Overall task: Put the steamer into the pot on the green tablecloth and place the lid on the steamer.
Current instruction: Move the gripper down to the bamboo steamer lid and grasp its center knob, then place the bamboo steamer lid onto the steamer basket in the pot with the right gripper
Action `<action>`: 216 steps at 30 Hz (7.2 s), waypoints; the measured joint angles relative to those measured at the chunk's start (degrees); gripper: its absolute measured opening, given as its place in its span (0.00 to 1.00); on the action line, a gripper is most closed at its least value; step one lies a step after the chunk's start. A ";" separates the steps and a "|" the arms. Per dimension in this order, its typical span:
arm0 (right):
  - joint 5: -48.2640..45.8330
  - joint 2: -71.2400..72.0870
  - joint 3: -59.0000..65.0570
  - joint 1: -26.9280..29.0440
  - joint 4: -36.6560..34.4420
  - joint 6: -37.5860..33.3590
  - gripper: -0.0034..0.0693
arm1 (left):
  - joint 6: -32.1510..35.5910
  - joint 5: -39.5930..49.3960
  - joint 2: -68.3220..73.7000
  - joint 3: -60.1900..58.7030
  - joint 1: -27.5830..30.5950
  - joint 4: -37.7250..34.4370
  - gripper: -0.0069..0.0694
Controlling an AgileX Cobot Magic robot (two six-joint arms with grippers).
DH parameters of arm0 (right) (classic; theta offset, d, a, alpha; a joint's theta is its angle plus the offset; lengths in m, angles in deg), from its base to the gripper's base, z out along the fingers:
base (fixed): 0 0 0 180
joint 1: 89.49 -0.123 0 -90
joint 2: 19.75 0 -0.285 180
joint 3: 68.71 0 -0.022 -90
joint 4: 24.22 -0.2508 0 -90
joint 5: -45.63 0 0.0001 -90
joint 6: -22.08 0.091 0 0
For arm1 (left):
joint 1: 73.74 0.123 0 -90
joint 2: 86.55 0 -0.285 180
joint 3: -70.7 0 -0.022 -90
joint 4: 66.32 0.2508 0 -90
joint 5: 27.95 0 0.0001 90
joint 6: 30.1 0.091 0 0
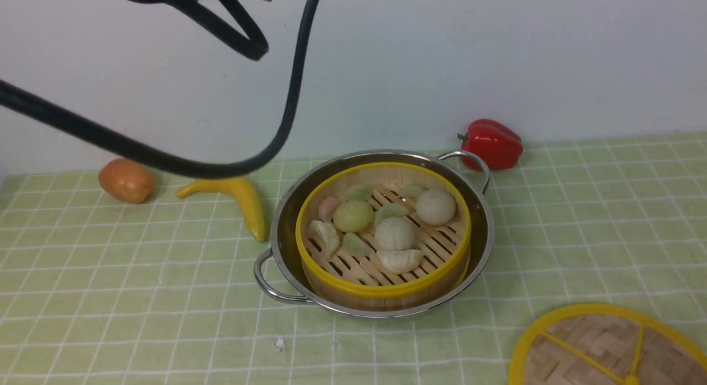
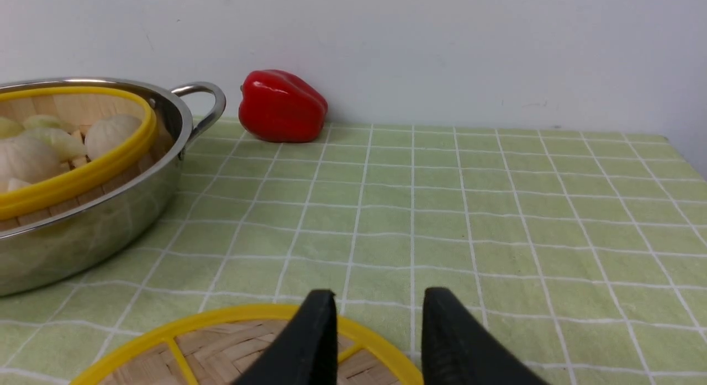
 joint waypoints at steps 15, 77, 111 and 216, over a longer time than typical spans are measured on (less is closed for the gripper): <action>0.00 0.00 0.00 0.00 0.00 0.00 0.38 | 0.43 -43.08 -41.13 -55.76 26.36 -9.68 0.19; 0.02 0.00 0.00 0.00 0.00 0.00 0.38 | 38.22 -39.10 -81.39 -94.14 44.06 -41.83 0.33; -18.37 -3.36 -34.76 0.00 -13.42 6.13 0.38 | 41.96 -39.17 -81.39 -94.14 44.06 -41.99 0.40; -35.39 -115.66 -101.78 -28.67 -11.01 -27.12 0.25 | 41.97 -39.22 -81.49 -94.14 44.06 -41.99 0.41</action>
